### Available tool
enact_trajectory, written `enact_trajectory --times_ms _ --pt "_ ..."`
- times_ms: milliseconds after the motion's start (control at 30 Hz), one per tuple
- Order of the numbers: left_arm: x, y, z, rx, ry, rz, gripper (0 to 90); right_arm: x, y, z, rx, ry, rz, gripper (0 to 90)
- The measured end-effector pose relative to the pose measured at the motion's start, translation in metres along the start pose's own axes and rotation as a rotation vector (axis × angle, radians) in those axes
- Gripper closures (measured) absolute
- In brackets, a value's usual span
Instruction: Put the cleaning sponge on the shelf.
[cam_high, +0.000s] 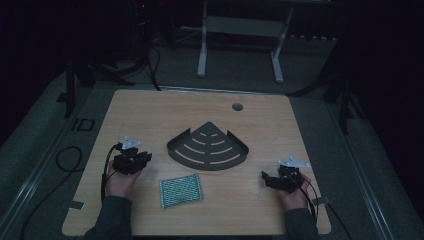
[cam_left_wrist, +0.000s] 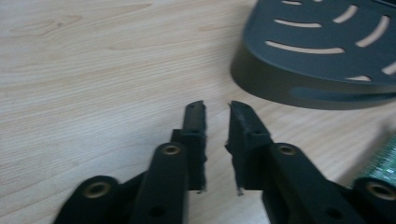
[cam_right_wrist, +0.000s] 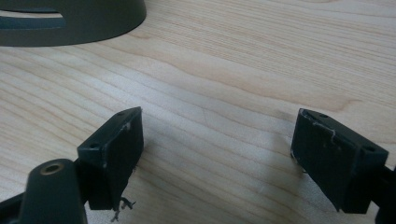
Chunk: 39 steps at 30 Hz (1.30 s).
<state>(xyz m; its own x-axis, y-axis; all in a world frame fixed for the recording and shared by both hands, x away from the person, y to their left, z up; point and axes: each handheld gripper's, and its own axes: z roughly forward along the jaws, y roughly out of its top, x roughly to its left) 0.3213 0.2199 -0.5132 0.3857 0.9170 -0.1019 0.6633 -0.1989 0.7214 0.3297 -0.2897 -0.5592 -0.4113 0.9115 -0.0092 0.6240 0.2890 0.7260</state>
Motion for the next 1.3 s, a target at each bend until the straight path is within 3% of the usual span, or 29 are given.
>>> enact_trajectory --times_ms 133,167,333,367,500,833,1100,1300 --pt "-0.006 0.001 -0.006 -0.006 -0.047 0.016 89.4 0.0 0.0 0.0 -0.001 0.0 -0.001 16.4" --pt "-0.007 0.001 -0.007 -0.003 -0.07 0.019 89.7 0.0 0.0 0.0 -0.001 0.0 -0.001 16.4" --pt "-0.016 0.001 -0.009 0.01 -0.1 0.059 90.0 0.0 0.0 0.0 -0.001 0.0 -0.001 16.4" --pt "-0.022 0.002 -0.01 0.017 -0.12 0.091 90.0 0.0 0.0 0.0 -0.001 0.0 -0.001 16.4" --pt "-0.035 0.002 -0.008 0.033 -0.143 0.147 90.0 0.0 0.0 0.0 -0.001 0.0 -0.001 16.4" --pt "-0.062 -0.002 0.0 0.072 -0.203 0.246 90.0 0.0 0.0 0.0 -0.001 0.0 -0.001 16.4" --pt "-0.083 -0.008 0.01 0.135 -0.261 0.309 90.0 0.0 0.0 0.0 -0.001 0.0 -0.001 16.4" --pt "-0.088 -0.012 0.012 0.178 -0.284 0.34 90.0 0.0 0.0 0.0 -0.001 0.0 -0.001 16.4"
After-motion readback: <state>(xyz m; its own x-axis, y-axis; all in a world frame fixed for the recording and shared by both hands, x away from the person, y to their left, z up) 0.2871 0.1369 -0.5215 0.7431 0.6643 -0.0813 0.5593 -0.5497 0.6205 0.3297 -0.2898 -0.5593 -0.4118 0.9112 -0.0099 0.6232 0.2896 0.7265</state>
